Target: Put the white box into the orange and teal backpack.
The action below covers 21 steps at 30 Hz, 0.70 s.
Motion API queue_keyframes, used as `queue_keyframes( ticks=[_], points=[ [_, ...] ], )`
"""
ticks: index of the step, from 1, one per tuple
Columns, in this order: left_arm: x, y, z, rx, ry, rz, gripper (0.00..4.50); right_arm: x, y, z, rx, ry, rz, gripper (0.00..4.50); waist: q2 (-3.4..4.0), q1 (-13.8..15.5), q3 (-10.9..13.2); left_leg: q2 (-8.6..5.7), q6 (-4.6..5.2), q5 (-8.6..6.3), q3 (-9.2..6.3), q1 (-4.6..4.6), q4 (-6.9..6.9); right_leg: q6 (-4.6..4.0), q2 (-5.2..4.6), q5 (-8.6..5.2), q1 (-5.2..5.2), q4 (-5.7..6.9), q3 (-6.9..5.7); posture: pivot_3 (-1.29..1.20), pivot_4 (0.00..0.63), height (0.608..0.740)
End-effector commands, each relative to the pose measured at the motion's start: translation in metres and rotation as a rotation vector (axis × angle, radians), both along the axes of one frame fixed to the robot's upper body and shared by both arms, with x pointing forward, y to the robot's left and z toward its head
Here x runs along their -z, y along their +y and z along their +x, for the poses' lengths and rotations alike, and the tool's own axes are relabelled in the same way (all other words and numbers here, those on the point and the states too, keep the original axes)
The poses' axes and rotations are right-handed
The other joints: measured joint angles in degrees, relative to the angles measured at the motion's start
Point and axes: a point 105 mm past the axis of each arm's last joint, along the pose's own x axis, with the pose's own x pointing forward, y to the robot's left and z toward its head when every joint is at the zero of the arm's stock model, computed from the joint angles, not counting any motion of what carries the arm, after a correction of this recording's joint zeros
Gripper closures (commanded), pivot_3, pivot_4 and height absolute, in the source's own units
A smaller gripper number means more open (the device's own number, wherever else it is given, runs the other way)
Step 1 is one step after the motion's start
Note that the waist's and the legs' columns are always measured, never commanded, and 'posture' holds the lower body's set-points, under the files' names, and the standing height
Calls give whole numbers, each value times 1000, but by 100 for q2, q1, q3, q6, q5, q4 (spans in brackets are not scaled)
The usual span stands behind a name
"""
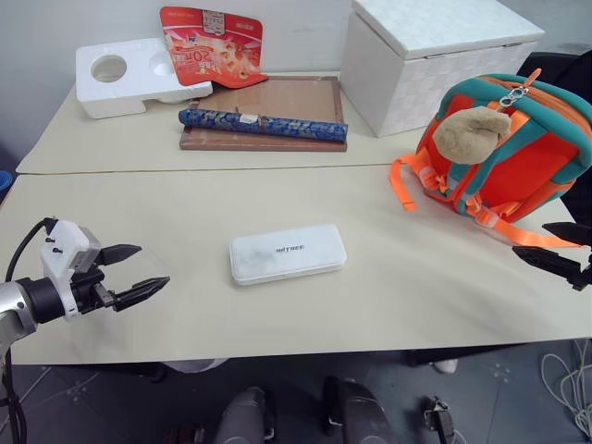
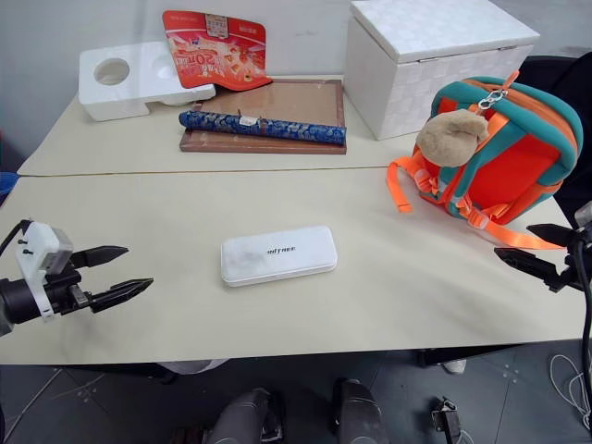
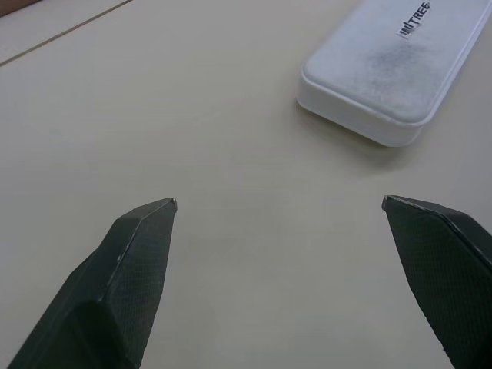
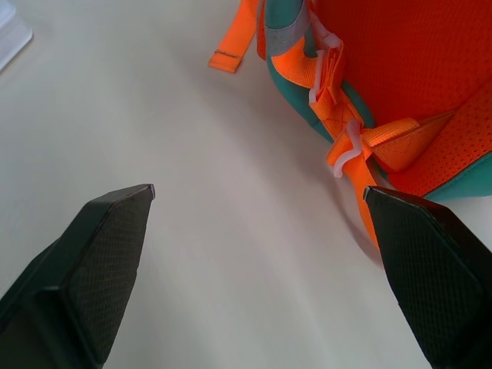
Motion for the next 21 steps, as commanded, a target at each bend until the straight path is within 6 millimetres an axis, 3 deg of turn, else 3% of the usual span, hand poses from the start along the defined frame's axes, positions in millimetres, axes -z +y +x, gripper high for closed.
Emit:
queue_keyframes(
  ticks=[1,6,8,17,21],
  points=[
    [-5,-4,4,12,-35,49,0,-22,2,1,-14,-71,-56,27,0,1,0,0,0,0,0,0,0,0,0,0,0,0,0,0,150,740],
    [1,-20,7,64,-18,117,0,-23,28,7,-123,-73,-95,27,0,-4,0,0,-1,0,0,0,0,0,0,0,-1,4,1,0,150,740],
    [7,-22,9,65,-7,167,367,-23,45,12,-189,-73,-108,0,1,-20,0,1,-2,1,0,2,0,0,0,0,-1,4,1,0,150,740],
    [27,-47,19,106,28,230,3170,9,139,45,-510,-57,-199,3203,0,-43,-1,-1,-6,5,1,-1,5,0,0,0,-6,15,2,0,150,740],
    [35,-58,27,130,30,210,4445,25,157,56,-557,-49,-233,4493,0,-21,-1,-3,-5,8,4,-6,6,0,1,0,-13,20,1,0,150,740]
  ],
)
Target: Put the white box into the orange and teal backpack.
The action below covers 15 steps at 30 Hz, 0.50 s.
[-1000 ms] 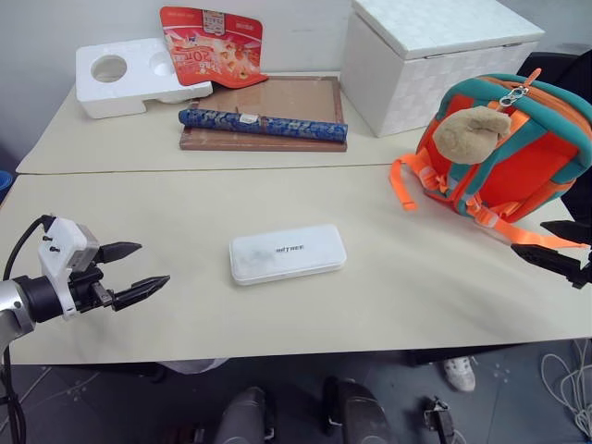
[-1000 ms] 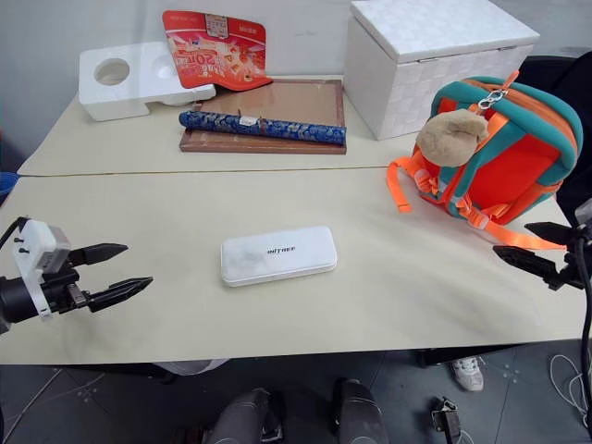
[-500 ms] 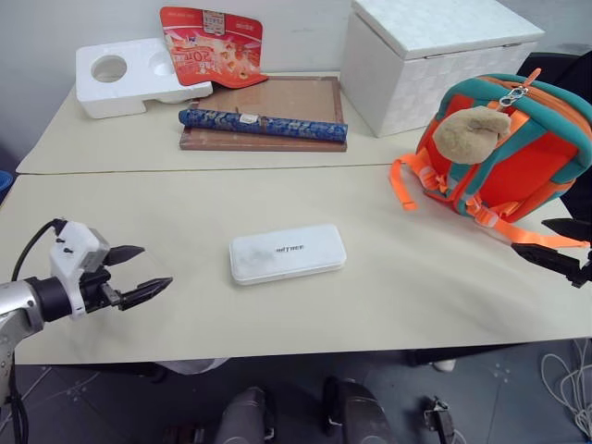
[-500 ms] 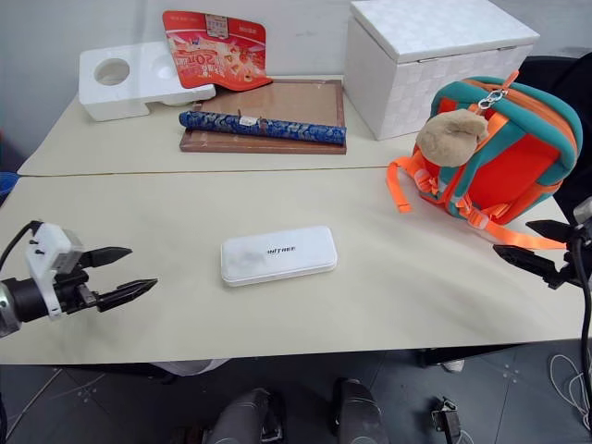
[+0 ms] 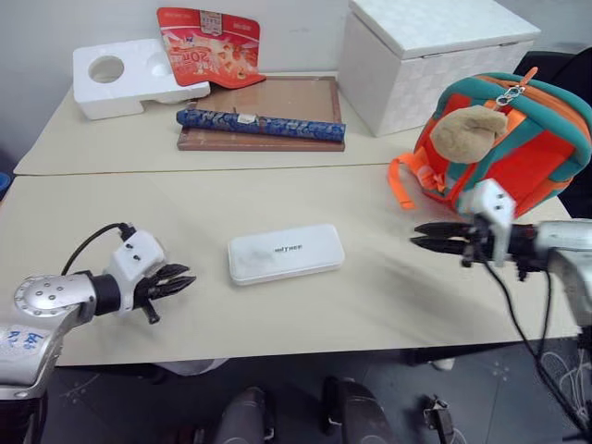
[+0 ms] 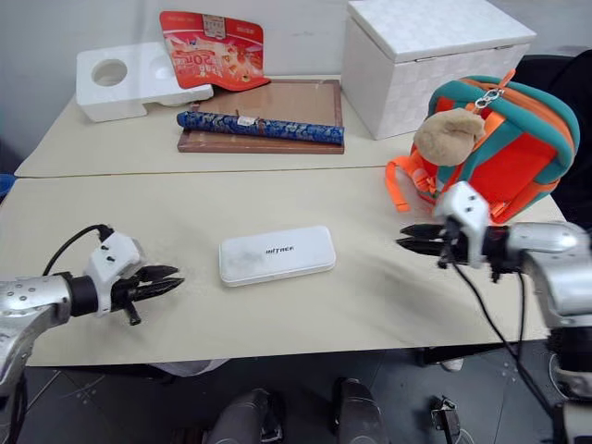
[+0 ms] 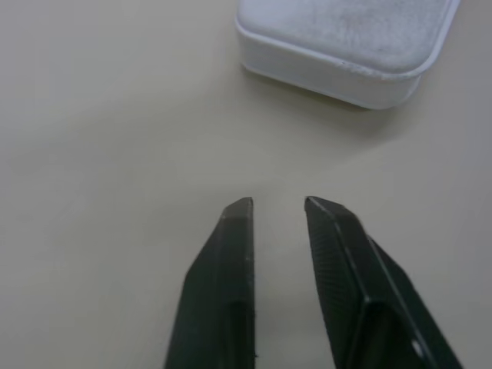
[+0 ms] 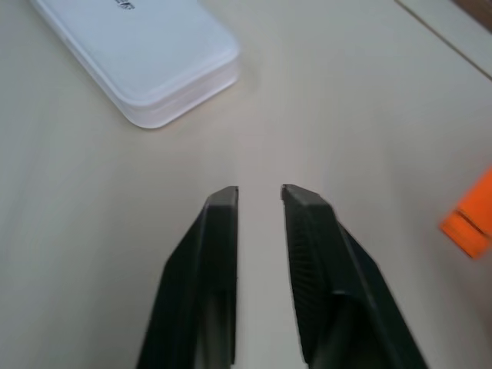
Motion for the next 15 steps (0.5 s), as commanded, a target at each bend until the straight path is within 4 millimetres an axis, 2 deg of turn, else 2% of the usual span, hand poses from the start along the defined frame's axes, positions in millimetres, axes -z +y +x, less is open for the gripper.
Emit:
queue_keyframes(
  ticks=[1,5,9,15],
  points=[
    [1,-9,6,15,-14,-1,4480,2,8,12,-3,-46,-40,4500,0,35,0,-1,0,0,0,-3,1,0,0,0,-2,1,-2,0,150,740],
    [8,-18,11,32,5,30,4480,15,32,28,-6,-56,-43,4500,-1,31,0,-2,1,0,6,-4,12,0,3,0,-3,9,-8,0,150,740],
    [4,-31,24,52,-15,-15,4480,25,48,33,-20,-61,-52,4500,-1,50,0,-1,-1,5,4,-2,13,0,4,0,-4,20,-7,0,150,740],
    [4,-50,42,108,-43,-26,4480,34,64,27,-42,-53,-27,4500,-1,42,0,-3,2,7,6,-2,21,1,8,0,-1,37,-19,0,150,740]
  ],
)
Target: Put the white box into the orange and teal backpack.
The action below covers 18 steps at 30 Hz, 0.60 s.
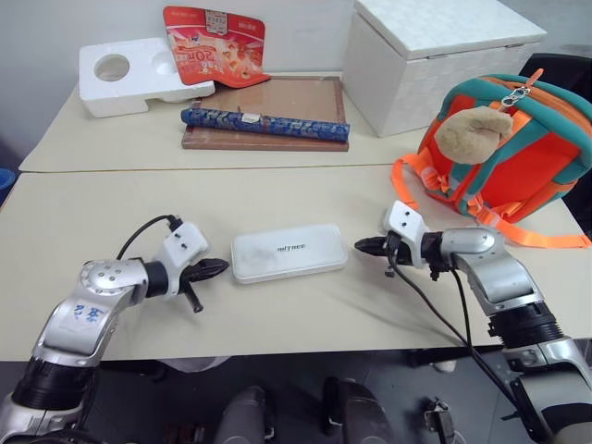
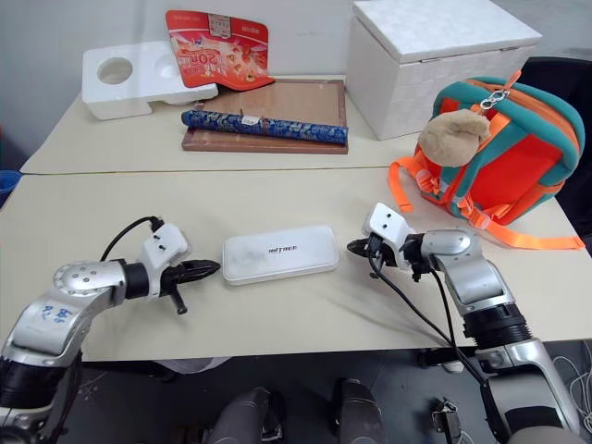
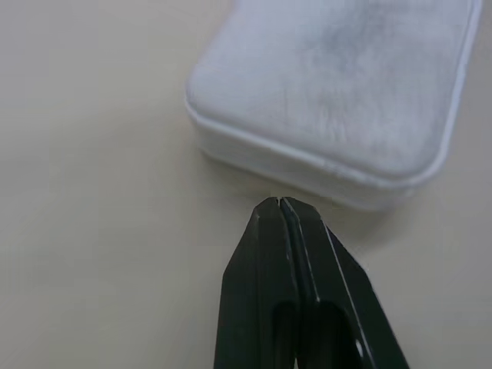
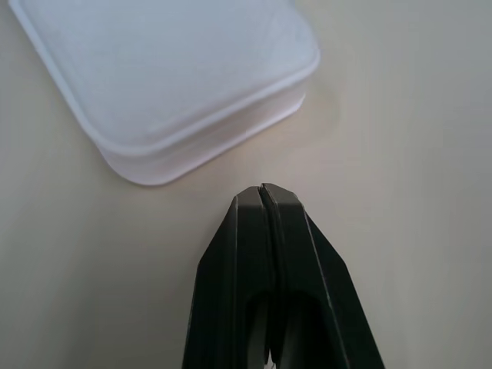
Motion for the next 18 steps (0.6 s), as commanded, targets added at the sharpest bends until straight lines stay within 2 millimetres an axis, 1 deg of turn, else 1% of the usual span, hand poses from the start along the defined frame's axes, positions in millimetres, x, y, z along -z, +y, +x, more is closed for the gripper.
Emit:
queue_keyframes(
  ticks=[1,6,9,12,15,18],
  points=[
    [-1,-8,9,30,-35,11,4480,-7,7,-7,-27,-26,21,4500,0,2,0,0,0,0,0,0,0,0,1,0,0,6,-2,0,150,740],
    [2,-12,16,36,-37,-8,4480,-5,6,-18,-33,-12,19,4500,0,2,0,1,4,1,2,-3,13,1,2,0,1,10,-6,0,150,740],
    [1,-6,22,9,-30,-27,4480,-4,-2,-20,1,-11,14,4500,0,2,0,2,6,0,1,-3,25,1,1,0,2,9,-5,0,150,740],
    [-3,3,21,-17,5,-61,4480,-3,-10,-19,26,-18,2,4500,-1,0,0,3,6,-1,-2,-3,31,1,-1,0,4,0,-4,0,150,740],
    [-5,11,15,-51,127,-142,3913,-3,-13,-16,39,-32,-9,4500,-1,-15,0,5,5,-1,-2,-4,30,1,0,0,2,6,-3,0,150,740],
    [-9,17,10,-105,275,-261,2996,-4,-13,-12,43,-46,-12,4500,-1,-18,0,9,4,-1,-2,-4,31,1,5,0,3,19,-4,0,150,740]
  ],
)
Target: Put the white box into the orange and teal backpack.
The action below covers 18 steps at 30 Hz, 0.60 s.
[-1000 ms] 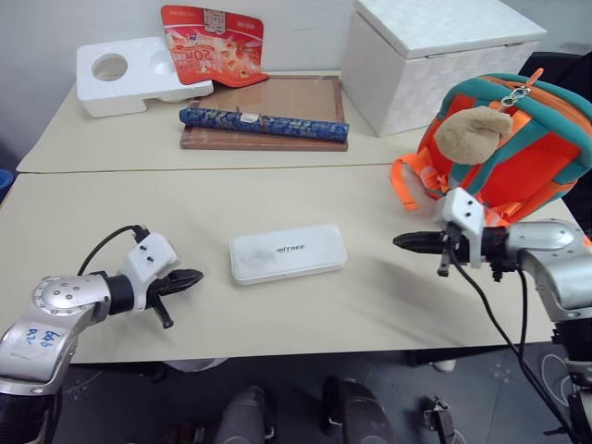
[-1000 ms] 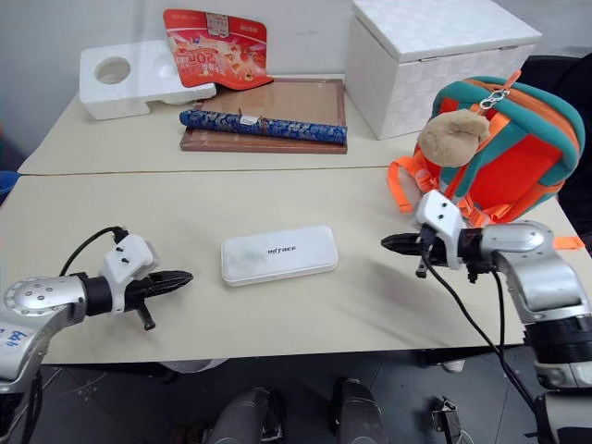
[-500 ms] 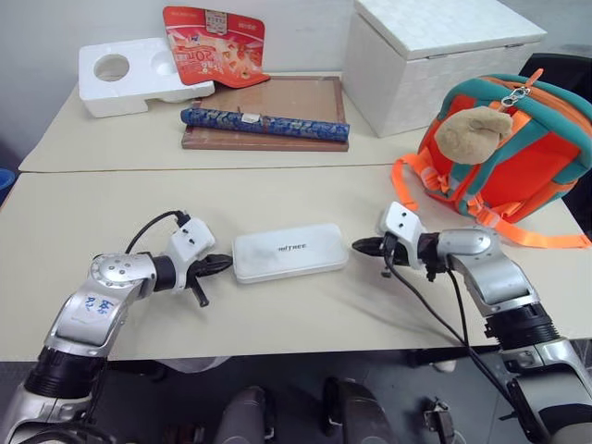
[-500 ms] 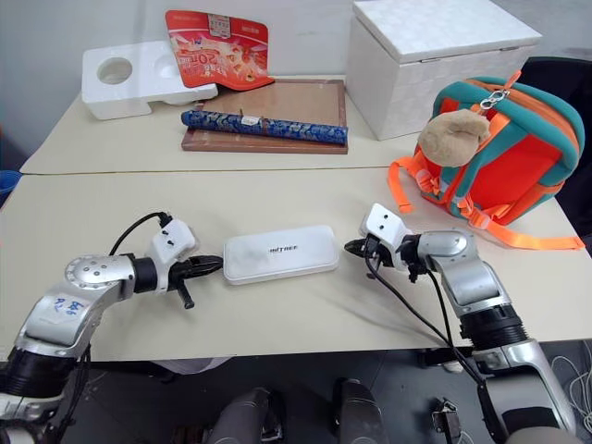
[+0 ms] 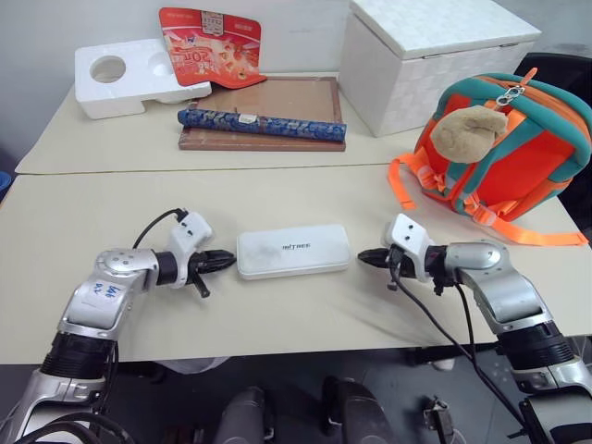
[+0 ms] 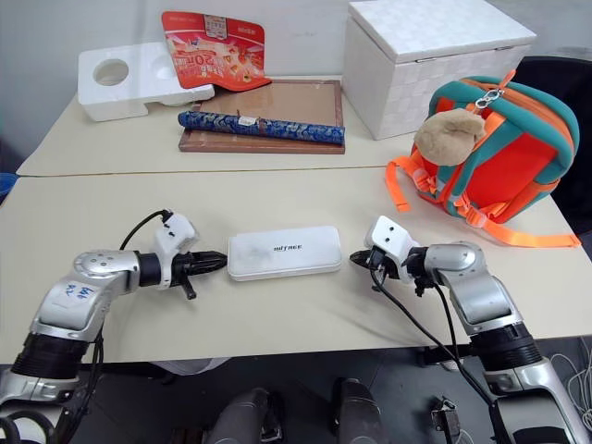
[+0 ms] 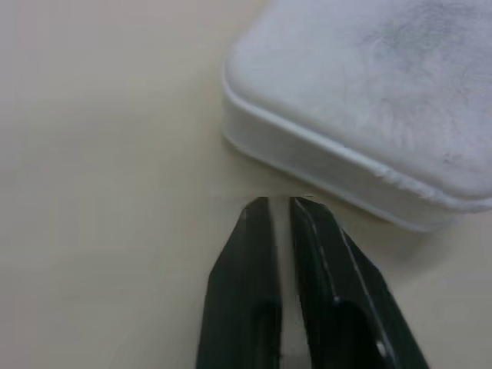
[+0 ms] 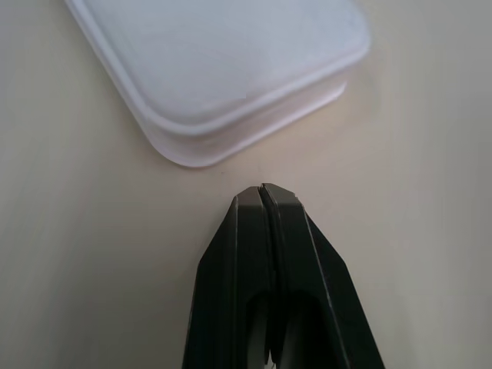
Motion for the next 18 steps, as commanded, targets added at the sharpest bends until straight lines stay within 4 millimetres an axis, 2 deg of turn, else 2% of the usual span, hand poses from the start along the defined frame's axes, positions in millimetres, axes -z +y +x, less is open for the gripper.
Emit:
queue_keyframes(
  ticks=[1,6,8,11,18],
  points=[
    [-17,3,-3,-37,97,-134,2666,-11,0,5,-4,-61,-5,4500,0,3,0,-1,0,0,0,0,1,0,0,0,0,1,0,0,150,740],
    [-30,-9,-15,-28,343,-342,1065,-10,6,9,-15,-77,-5,4500,-1,13,1,-2,1,0,-4,-2,18,2,3,-1,8,3,1,0,150,740],
    [-27,-11,-14,-58,419,-371,512,-9,9,9,-26,-82,-10,4500,-1,25,1,-3,1,0,-13,-5,25,3,8,-2,10,5,4,0,150,740],
    [-13,-14,-15,-78,471,-337,512,-8,12,7,-42,-83,-9,4500,-1,11,0,-6,1,0,-11,-3,26,4,9,-2,12,9,7,0,150,740],
    [-7,-40,-4,-74,577,-436,512,-10,17,6,-55,-87,3,4500,-2,38,-1,-11,0,-1,-15,-3,34,4,8,-2,17,6,11,0,150,740]
  ],
)
